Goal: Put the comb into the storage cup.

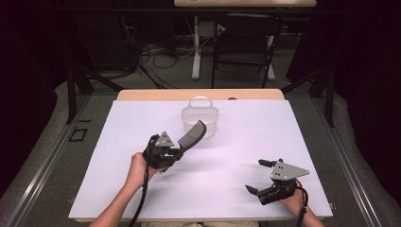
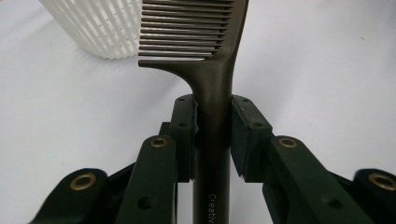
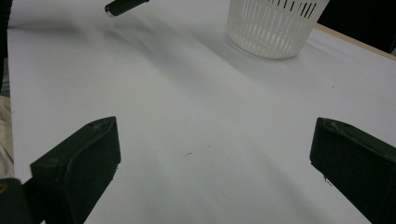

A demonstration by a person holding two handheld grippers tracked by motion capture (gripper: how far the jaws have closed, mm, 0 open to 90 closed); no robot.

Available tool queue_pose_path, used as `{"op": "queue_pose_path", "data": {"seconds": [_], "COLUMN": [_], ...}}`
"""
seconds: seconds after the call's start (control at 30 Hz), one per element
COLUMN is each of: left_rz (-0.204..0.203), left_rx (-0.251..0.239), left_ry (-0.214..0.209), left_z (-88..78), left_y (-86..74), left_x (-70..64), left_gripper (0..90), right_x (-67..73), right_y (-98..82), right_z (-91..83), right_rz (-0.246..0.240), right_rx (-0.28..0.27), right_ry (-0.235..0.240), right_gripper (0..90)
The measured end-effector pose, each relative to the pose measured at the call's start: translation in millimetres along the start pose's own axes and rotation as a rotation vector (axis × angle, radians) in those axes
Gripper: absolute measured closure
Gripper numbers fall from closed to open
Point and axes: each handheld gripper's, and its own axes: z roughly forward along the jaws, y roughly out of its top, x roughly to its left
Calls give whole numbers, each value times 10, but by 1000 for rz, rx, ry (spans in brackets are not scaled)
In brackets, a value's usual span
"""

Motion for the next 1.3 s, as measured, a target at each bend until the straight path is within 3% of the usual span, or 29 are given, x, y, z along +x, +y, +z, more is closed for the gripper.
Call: {"op": "queue_pose_path", "data": {"seconds": [0.6,1.3], "left_rz": [-44,-77], "left_rx": [-75,-198], "left_ry": [45,87], "left_z": [26,-99], "left_y": [-10,0], "left_x": [60,125], "left_gripper": [724,724], "right_x": [-9,-9], "right_y": [-3,13], "right_z": [-19,22], "right_rz": [2,0], "right_rx": [-13,-5], "right_ry": [6,7], "right_gripper": [14,14]}}
